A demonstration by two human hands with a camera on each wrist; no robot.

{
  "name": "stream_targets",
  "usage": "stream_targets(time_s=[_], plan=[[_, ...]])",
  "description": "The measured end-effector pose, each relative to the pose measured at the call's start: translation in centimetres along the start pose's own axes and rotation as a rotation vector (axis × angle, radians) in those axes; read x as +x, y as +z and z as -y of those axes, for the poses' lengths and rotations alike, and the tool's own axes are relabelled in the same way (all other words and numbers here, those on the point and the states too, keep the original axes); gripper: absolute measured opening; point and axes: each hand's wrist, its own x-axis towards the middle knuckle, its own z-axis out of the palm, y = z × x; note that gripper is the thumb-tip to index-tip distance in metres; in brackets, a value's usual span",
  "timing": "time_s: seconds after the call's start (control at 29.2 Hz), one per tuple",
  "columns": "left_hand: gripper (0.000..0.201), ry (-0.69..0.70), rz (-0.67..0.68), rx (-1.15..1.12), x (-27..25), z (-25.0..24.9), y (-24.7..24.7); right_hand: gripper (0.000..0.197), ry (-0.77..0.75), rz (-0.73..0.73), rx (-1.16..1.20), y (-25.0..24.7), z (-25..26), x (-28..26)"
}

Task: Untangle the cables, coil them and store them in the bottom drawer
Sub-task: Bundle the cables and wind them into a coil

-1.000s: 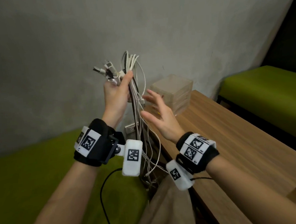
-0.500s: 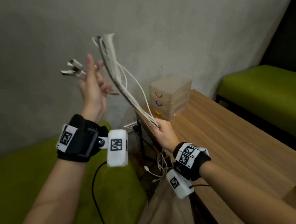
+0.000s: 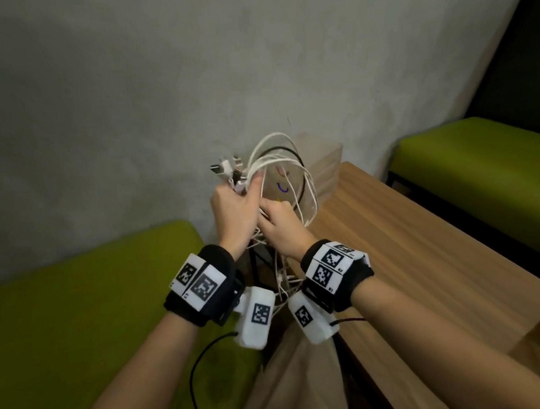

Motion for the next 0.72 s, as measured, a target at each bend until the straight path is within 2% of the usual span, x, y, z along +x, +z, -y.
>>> stream_targets(time_s=[0.17,0.31,0.58,0.72], plan=[[0.04,0.017,-0.13,-0.013,1.5,-0.5,-0.9,0.034,0.009,0.004,0.077,1.0,-1.3,-0.6],[0.048,0.076,-0.23,-0.087,2.8,-1.2,-1.4,0.036,0.047,0.021,0.095,1.7,-2.5,-1.6],[0.039,0.131,-0.4,-0.265,4.8,-1.8,-2.7,0.043,0.185,0.127,0.031,2.4,-4.7,-2.8],[0.036,0.197,-0.436,-0.368,5.2,-2.4,-2.9,0.043,0.271,0.163,0.023,3.7,-5.2,-2.9]])
